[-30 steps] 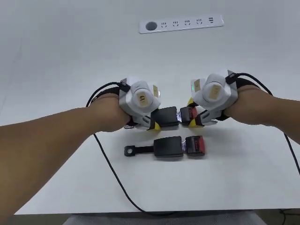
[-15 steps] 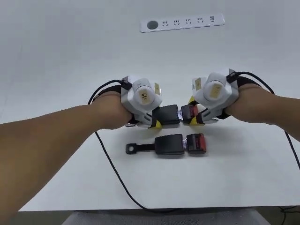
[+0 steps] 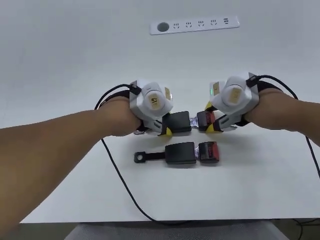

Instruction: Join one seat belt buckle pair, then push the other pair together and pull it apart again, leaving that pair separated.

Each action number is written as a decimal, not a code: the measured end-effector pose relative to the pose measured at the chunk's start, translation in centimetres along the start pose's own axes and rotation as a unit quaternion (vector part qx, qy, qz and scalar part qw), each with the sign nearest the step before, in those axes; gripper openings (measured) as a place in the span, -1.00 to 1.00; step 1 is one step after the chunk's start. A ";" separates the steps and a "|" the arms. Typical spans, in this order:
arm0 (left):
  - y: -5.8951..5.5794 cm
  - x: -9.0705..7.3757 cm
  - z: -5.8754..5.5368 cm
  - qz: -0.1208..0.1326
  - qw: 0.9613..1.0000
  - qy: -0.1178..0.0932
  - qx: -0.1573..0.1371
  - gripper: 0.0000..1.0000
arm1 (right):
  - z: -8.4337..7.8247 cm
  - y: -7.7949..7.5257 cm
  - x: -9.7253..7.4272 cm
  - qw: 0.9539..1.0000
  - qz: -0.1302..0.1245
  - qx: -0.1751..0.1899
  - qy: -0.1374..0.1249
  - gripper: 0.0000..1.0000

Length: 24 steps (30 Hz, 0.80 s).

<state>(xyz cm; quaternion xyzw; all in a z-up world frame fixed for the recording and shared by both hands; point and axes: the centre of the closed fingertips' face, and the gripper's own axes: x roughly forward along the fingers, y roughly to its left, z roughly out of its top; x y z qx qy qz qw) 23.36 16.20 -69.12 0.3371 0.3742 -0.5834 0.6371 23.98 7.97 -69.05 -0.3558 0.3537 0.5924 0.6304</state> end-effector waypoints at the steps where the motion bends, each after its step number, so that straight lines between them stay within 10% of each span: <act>1: 0.1 0.1 -0.1 0.000 1.000 0.000 -0.001 -0.38 | 0.0 0.1 -0.2 1.000 0.001 0.002 -0.005 -0.35; 10: 0.2 0.2 -0.1 0.000 1.000 0.001 -0.003 -0.37 | -0.3 0.2 -0.5 1.000 -0.010 -0.002 -0.007 -0.33; 24: 0.3 0.3 -0.4 0.005 1.000 0.006 -0.004 -0.36 | -6.3 0.1 -3.6 0.999 -0.024 0.021 0.023 -0.33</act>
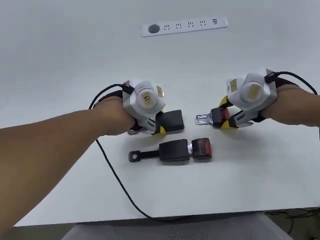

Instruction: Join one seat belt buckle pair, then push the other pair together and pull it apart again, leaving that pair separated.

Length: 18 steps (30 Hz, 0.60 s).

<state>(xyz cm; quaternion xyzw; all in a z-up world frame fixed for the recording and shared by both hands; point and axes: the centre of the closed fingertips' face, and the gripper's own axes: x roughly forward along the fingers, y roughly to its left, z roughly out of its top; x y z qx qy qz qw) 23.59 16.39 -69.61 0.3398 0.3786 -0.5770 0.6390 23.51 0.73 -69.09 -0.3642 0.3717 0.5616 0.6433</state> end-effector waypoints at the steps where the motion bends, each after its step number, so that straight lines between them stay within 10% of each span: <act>1: 0.0 0.0 0.0 0.000 1.000 0.000 -0.001 -0.36 | -0.5 0.0 -0.2 1.000 0.000 0.005 0.003 -0.33; 9: -0.2 -0.1 0.0 0.000 1.000 -0.001 -0.001 -0.36 | -4.8 -1.0 -2.2 1.000 -0.007 0.017 0.026 -0.32; 18: -0.1 -0.1 0.0 0.001 1.000 0.000 0.007 -0.35 | -5.1 -1.0 -2.3 0.999 -0.009 0.013 0.037 -0.26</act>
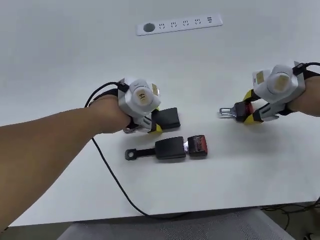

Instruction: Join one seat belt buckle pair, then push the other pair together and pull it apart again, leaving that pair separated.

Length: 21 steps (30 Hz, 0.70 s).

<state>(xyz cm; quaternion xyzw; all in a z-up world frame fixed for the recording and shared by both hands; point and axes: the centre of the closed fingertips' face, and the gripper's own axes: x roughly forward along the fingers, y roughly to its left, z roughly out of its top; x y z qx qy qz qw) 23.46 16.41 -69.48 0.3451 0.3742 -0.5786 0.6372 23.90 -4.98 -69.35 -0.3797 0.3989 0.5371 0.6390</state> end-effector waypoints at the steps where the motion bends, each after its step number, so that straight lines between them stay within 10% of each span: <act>1: 0.0 0.0 0.0 0.000 1.000 0.000 0.002 -0.35 | 0.0 -0.2 0.0 1.000 -0.004 -0.004 0.001 -0.23; 11: 0.7 -0.1 0.1 0.010 1.000 0.005 0.015 -0.16 | -0.3 -0.7 -0.2 1.000 -0.019 -0.001 0.006 -0.17; 21: 0.0 -3.3 1.2 0.036 0.998 -0.044 -0.016 -0.01 | 3.3 0.3 -3.1 0.993 -0.068 0.062 -0.070 0.03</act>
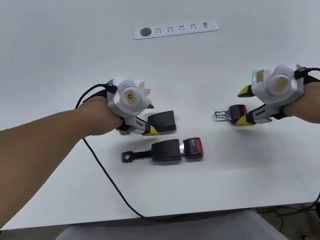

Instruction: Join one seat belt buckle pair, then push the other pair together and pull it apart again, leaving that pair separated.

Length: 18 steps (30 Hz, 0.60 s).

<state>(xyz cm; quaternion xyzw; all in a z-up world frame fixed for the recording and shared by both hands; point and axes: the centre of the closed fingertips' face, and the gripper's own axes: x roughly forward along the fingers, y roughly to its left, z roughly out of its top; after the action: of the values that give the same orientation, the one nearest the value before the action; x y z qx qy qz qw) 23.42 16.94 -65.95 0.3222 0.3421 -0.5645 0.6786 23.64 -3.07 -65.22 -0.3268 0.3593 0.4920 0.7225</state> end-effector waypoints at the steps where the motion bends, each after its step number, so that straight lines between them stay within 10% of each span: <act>1: -0.2 -0.5 0.3 0.006 1.000 -0.006 -0.005 0.00 | 0.2 0.4 0.0 1.000 0.001 0.003 -0.001 0.06; 7: -1.1 -2.8 1.3 0.041 0.997 -0.054 -0.046 0.10 | 1.2 2.9 -1.2 0.999 -0.012 0.020 -0.022 0.15; 18: -4.9 -6.1 -2.6 0.085 0.986 -0.074 -0.127 0.26 | 0.3 6.4 -3.0 0.993 -0.038 0.097 -0.053 0.36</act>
<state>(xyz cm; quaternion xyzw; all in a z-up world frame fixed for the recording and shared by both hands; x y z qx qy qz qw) 17.56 21.63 -62.58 0.2191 0.3314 -0.4787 0.7830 16.88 -2.32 -63.31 -0.2421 0.3534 0.4439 0.7870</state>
